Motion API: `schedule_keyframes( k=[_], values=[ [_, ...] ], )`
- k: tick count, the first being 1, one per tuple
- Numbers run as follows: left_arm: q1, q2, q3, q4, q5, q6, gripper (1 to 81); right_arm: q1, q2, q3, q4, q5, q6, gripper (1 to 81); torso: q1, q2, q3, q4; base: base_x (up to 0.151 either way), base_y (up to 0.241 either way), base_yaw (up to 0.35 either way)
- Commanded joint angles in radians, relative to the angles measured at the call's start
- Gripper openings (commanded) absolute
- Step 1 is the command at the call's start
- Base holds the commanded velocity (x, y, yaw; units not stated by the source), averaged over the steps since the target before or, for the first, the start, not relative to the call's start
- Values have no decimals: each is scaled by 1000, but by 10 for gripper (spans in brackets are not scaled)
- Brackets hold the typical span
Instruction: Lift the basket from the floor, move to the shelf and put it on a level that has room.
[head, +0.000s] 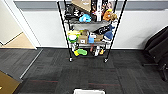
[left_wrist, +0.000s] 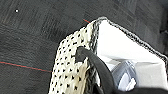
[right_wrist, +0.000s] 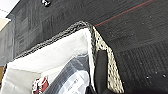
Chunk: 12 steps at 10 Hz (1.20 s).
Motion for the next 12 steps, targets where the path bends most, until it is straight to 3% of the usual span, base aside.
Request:
schedule_keyframes(
  k=[1, 12],
  values=[
    [-118, -25, 21, -9, 71, 0, 10, 91, -35, 29, 17, -24, 7, 10, -61, 95, 72, 0, 0, 0, 0],
    [-73, -27, 67, -9, 73, 4, 10, 45, -99, 124, 9, -9, 33, 10, -307, 469, 304, 0, 0, 0, 0]
  ],
)
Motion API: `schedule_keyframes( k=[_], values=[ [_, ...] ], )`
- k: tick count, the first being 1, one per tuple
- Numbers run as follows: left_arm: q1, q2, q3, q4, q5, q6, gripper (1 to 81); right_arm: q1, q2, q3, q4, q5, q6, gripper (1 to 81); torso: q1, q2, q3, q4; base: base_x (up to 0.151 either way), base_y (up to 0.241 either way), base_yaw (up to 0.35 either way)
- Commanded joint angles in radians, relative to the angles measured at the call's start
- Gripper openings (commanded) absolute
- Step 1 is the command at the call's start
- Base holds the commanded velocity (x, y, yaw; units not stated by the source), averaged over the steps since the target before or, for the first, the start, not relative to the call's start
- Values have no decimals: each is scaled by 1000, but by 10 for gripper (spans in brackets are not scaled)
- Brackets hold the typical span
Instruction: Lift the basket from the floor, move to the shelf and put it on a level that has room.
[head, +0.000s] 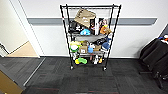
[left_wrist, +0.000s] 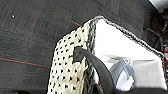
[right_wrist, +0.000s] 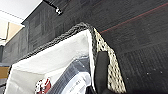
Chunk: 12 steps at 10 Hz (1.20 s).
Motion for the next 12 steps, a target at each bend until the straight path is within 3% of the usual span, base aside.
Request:
schedule_keyframes(
  k=[1, 5, 6, 12],
  values=[
    [-108, -14, 22, -11, 30, 5, 10, 89, -40, 39, 6, -15, 4, 10, -61, 95, 56, 0, 0, 0, 0],
    [-104, -51, 100, -12, 28, 7, 10, 60, -86, 101, 2, 7, 4, 10, -154, 236, 130, 0, 0, 0, 0],
    [-102, -60, 114, -15, 28, 7, 10, 55, -90, 106, 2, 7, 4, 10, -177, 270, 88, 0, 0, 0, 0],
    [-70, -69, 126, -12, 21, 8, 10, 38, -85, 111, 2, 5, 3, 10, -311, 474, 99, 0, 0, 0, 0]
  ],
)
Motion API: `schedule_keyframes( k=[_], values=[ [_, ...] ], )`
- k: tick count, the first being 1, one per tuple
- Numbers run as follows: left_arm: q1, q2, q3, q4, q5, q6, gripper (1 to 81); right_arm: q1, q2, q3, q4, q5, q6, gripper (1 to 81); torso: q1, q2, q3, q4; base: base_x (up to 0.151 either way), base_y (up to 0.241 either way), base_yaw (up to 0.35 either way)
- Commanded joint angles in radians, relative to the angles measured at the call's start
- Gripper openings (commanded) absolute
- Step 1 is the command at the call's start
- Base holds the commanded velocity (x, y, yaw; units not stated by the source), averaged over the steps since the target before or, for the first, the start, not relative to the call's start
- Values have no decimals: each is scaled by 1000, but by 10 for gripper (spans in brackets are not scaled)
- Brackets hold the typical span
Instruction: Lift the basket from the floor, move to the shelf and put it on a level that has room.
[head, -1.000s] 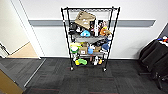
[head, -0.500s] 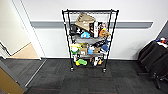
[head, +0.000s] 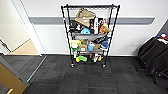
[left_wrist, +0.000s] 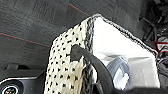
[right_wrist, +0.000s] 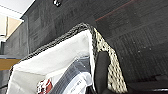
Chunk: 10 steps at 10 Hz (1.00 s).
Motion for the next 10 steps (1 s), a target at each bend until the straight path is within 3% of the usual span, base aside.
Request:
schedule_keyframes(
  k=[1, 2, 3, 8, 9, 10],
  values=[
    [-115, -26, 27, -12, 31, 4, 10, 93, -30, 31, 4, -24, 3, 10, -64, 99, 0, 0, 0, 0, 0],
    [-111, -28, 27, -12, 30, 6, 10, 89, -30, 31, 4, -26, 3, 10, -21, 32, 0, 0, 0, 0, 0],
    [-104, -31, 29, -12, 30, 6, 10, 85, -29, 31, 4, -26, 2, 10, -32, 49, 51, 0, 0, 0, 0],
    [-69, -62, 59, -11, 28, 9, 10, 54, -14, 48, 3, -24, -7, 10, -42, 64, 156, 0, 0, 0, 0],
    [-65, -69, 67, -11, 28, 10, 10, 48, -14, 52, 3, -24, -7, 10, -43, 64, 236, 0, 0, 0, 0],
    [-55, -75, 76, -9, 28, 16, 10, 40, -14, 58, 3, -24, -9, 10, -44, 64, 136, 0, 0, 0, 0]
  ],
)
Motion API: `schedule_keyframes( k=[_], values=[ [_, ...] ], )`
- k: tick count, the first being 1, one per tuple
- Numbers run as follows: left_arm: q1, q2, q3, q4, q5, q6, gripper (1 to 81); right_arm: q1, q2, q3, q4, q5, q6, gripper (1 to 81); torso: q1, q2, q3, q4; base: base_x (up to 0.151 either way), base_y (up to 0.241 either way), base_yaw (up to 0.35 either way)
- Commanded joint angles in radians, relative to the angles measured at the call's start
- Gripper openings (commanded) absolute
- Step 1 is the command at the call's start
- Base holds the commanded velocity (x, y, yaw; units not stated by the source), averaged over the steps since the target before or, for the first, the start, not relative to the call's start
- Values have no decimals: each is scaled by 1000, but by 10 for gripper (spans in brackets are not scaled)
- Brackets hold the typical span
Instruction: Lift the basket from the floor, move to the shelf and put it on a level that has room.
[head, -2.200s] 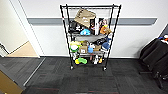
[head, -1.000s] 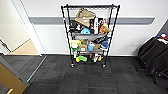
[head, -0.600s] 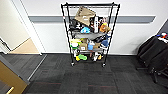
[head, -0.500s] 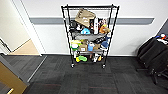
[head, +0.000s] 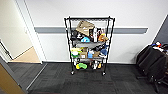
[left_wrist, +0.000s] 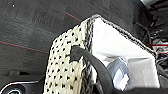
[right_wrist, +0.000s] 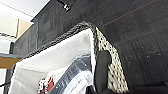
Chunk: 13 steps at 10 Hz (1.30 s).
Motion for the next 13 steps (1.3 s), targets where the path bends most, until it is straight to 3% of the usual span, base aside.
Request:
schedule_keyframes(
  k=[1, 3, 5, 8, 10, 11, 12, 13],
  values=[
    [-93, -39, 50, -9, 32, 24, 10, 83, -25, 45, 3, -27, -1, 10, -64, 100, -1, 0, 0, 0, 0],
    [-73, -41, 60, -6, 31, 30, 10, 66, -26, 43, 0, -28, -1, 10, -79, 124, 8, 0, 0, 0, 0],
    [-58, -41, 69, -1, -24, 32, 10, 55, -32, 42, -4, -32, -1, 10, -122, 189, 10, 0, 0, 0, 0],
    [-58, -18, 60, 2, -25, 36, 10, 55, -35, 46, -4, -30, -1, 10, -186, 290, 10, 0, 0, 0, 0],
    [-56, -16, 54, 2, -25, 36, 10, 55, -34, 45, -4, -30, -1, 10, -186, 357, 10, 0, 0, 0, 0],
    [-53, -16, 54, 2, -28, 38, 10, 55, -34, 45, -4, -32, -1, 10, -166, 291, 10, 0, 0, 0, 0],
    [-52, -12, 54, 2, -29, 39, 10, 50, -35, 43, -6, -32, -1, 10, -168, 311, 10, 0, 0, 0, 0],
    [-50, -10, 54, 11, -28, 42, 10, 47, -35, 43, -6, -30, -1, 10, -168, 320, 48, 0, 0, 0, 0]
  ],
)
